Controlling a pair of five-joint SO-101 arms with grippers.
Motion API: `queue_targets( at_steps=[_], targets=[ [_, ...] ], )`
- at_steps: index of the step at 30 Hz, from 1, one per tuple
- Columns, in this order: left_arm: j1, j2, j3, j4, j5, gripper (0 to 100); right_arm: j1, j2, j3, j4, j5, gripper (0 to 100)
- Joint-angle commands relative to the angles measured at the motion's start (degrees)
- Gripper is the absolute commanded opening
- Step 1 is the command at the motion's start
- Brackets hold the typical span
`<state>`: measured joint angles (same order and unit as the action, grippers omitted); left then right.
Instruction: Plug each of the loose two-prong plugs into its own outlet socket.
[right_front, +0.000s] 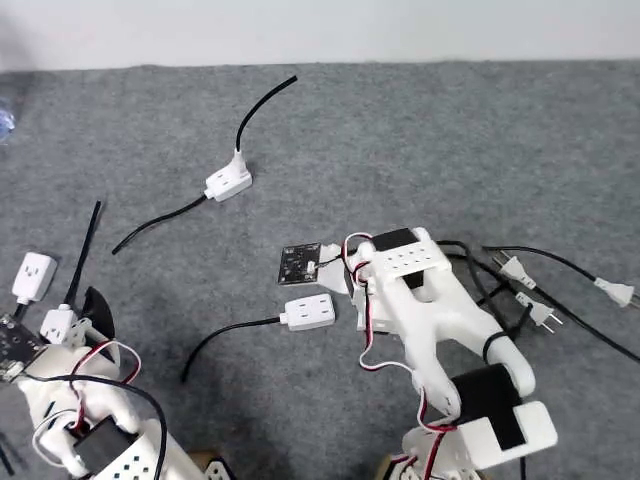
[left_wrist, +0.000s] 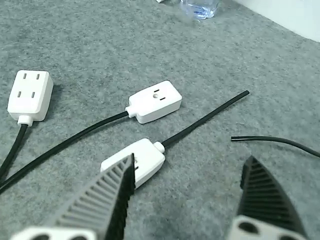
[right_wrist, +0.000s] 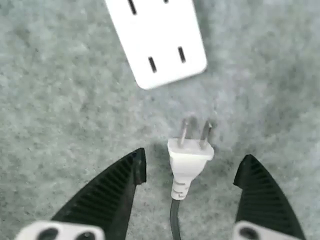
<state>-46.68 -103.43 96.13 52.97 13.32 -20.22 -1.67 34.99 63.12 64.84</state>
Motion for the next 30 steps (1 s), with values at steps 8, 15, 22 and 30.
queue_targets(
  at_steps=[8,15,22,30],
  targets=[
    [0.62,-0.97,0.31,-1.32,-0.53,32,1.89,-1.01,-1.23,0.75,-2.37,27.3],
    [0.62,-0.97,0.31,-1.32,-0.53,32,2.07,-1.01,0.88,-0.57,-2.55,22.6],
    [0.62,-0.97,0.31,-1.23,-0.53,32,1.98,-1.01,5.89,-6.9,-2.64,15.2],
    [0.62,-0.97,0.31,-1.23,-0.53,32,1.98,-1.01,5.89,-7.69,-2.29,9.2]
  ],
)
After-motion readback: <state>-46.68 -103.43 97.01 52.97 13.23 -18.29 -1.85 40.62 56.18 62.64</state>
